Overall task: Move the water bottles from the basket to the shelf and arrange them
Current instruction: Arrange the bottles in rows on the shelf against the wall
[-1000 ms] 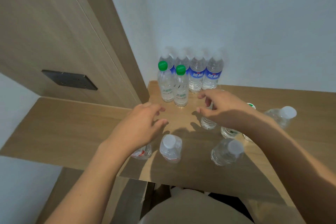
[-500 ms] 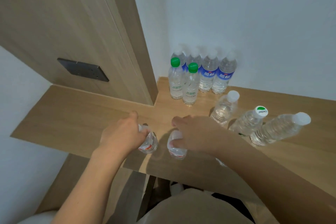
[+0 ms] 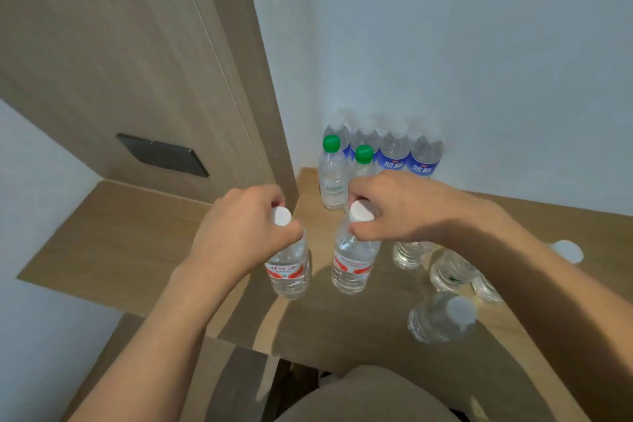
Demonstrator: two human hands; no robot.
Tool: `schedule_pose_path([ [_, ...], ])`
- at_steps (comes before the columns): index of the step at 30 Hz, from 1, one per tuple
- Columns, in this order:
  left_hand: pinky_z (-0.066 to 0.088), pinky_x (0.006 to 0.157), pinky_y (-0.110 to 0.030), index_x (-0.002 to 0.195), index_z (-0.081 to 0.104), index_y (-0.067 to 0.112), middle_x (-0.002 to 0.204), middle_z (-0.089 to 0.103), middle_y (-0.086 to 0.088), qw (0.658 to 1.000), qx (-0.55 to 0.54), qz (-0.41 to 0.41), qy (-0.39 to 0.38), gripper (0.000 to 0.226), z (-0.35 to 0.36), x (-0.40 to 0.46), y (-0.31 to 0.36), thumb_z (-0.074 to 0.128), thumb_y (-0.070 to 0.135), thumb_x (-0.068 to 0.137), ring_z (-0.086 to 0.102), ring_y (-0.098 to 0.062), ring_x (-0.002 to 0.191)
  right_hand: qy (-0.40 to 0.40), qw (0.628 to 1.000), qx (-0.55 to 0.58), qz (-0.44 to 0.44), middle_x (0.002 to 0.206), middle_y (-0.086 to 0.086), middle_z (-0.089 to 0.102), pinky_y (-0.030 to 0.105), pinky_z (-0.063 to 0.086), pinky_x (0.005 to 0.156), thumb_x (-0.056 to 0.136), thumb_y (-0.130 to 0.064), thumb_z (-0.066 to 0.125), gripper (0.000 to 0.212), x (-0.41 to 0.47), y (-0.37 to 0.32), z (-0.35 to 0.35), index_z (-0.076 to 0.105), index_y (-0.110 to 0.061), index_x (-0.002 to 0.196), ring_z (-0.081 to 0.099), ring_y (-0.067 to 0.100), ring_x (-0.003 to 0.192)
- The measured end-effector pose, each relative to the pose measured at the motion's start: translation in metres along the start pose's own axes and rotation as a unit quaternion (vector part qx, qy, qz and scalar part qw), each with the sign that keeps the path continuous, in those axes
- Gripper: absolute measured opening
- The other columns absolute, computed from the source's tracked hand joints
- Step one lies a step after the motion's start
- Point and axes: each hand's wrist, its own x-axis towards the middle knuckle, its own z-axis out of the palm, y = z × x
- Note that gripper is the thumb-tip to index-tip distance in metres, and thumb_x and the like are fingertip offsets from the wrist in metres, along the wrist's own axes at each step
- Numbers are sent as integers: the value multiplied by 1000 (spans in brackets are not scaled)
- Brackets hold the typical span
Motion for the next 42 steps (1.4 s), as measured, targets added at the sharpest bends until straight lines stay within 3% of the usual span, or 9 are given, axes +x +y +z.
schedule_pose_path([
  [5, 42, 58, -31, 75, 65, 26, 68, 61, 4, 991, -31, 81, 98, 21, -59, 30, 54, 67, 47, 69, 58, -25, 71, 104, 994, -9, 13, 76, -9, 55, 31, 37, 58, 80, -42, 68, 24, -5, 20, -72, 54, -24, 90, 49, 14, 71],
  [10, 38, 60, -30, 76, 65, 25, 63, 54, 7, 973, -53, 150, 169, 23, -92, 66, 104, 67, 47, 71, 56, -24, 73, 147, 988, -22, 39, 77, -13, 53, 31, 37, 62, 79, -43, 66, 23, -13, 50, -128, 53, -28, 90, 49, 2, 70],
  [13, 35, 58, -30, 79, 65, 23, 64, 53, 7, 965, -53, 182, 180, 25, -97, 90, 129, 67, 47, 72, 56, -24, 73, 166, 984, -38, 57, 78, -13, 52, 31, 35, 61, 80, -43, 66, 22, -16, 71, -144, 53, -28, 90, 49, 5, 71],
  [16, 34, 53, -27, 81, 66, 23, 64, 52, 10, 965, -47, 198, 167, 26, -91, 111, 148, 66, 48, 73, 54, -21, 72, 157, 983, -62, 75, 76, -14, 48, 30, 33, 58, 81, -42, 67, 23, -13, 94, -143, 51, -28, 90, 48, 14, 74],
  [19, 37, 59, -29, 82, 67, 22, 66, 54, 9, 968, -38, 206, 141, 28, -75, 131, 161, 67, 49, 74, 55, -21, 74, 134, 984, -61, 101, 75, -15, 44, 30, 32, 58, 82, -43, 68, 25, -9, 121, -131, 48, -30, 91, 46, 15, 78],
  [28, 47, 59, -31, 79, 66, 18, 72, 63, 2, 982, 3, 187, 19, 30, 4, 172, 173, 65, 48, 73, 59, -23, 73, 80, 984, -28, 156, 82, -10, 51, 35, 47, 68, 80, -45, 68, 28, 13, 180, -70, 54, -26, 96, 55, 20, 84],
  [32, 53, 65, -35, 85, 66, 15, 76, 65, -2, 983, 17, 179, -30, 33, 35, 179, 168, 63, 47, 77, 60, -26, 77, 69, 982, -24, 176, 86, -5, 54, 34, 45, 66, 80, -41, 67, 31, 20, 188, -44, 58, -23, 103, 57, 23, 88],
  [38, 38, 53, -32, 81, 59, 10, 75, 62, -6, 979, 40, 193, -51, 31, 67, 188, 158, 58, 41, 86, 58, -26, 73, 60, 981, -18, 185, 98, 4, 61, 37, 49, 71, 83, -36, 61, 31, 27, 188, -14, 59, -18, 108, 58, 25, 89],
  [42, 37, 56, -32, 83, 54, 12, 79, 61, -7, 976, 54, 207, -50, 28, 83, 187, 153, 57, 40, 89, 58, -27, 75, 60, 978, 3, 198, 97, 2, 58, 33, 43, 68, 87, -34, 60, 25, 31, 184, -4, 58, -22, 109, 56, 23, 89],
])
